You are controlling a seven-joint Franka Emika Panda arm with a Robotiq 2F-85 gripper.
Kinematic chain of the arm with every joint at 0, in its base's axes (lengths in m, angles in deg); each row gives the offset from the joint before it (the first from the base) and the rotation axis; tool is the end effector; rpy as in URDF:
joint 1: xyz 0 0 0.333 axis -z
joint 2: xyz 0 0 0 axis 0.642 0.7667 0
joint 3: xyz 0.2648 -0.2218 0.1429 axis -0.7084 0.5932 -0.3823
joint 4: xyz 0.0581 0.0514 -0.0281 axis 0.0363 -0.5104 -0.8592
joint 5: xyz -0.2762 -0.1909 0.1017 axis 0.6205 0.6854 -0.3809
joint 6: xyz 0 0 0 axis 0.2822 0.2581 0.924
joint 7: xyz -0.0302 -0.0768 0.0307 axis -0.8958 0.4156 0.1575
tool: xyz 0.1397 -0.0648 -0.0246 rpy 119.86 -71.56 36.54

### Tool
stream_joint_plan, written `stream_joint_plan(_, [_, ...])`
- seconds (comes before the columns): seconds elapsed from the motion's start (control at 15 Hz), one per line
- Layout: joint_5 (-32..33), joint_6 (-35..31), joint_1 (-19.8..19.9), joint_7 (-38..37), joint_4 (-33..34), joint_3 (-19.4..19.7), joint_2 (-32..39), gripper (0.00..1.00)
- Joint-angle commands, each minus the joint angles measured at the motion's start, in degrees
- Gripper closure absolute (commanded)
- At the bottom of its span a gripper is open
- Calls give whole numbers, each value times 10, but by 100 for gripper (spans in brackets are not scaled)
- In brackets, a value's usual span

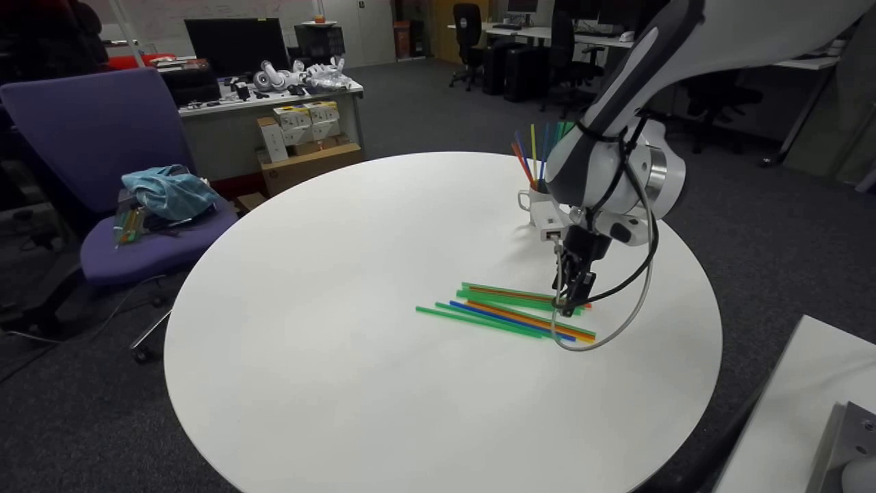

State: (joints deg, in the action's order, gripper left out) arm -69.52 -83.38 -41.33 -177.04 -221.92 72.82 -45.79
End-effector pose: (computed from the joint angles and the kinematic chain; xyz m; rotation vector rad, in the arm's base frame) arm 0.4756 -0.0345 0.1922 -1.0965 2.7703 0.3848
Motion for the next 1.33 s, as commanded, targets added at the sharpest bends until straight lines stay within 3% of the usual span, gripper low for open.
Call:
stream_joint_plan(0.0, [7,17,10,-4,7,0,-6,0])
stream_joint_plan(0.33, [-2,17,13,2,6,-4,-4,0])
stream_joint_plan(0.8, [-32,-43,10,22,0,-15,7,0])
stream_joint_plan(1.27, [-37,-62,9,20,2,-23,30,0])
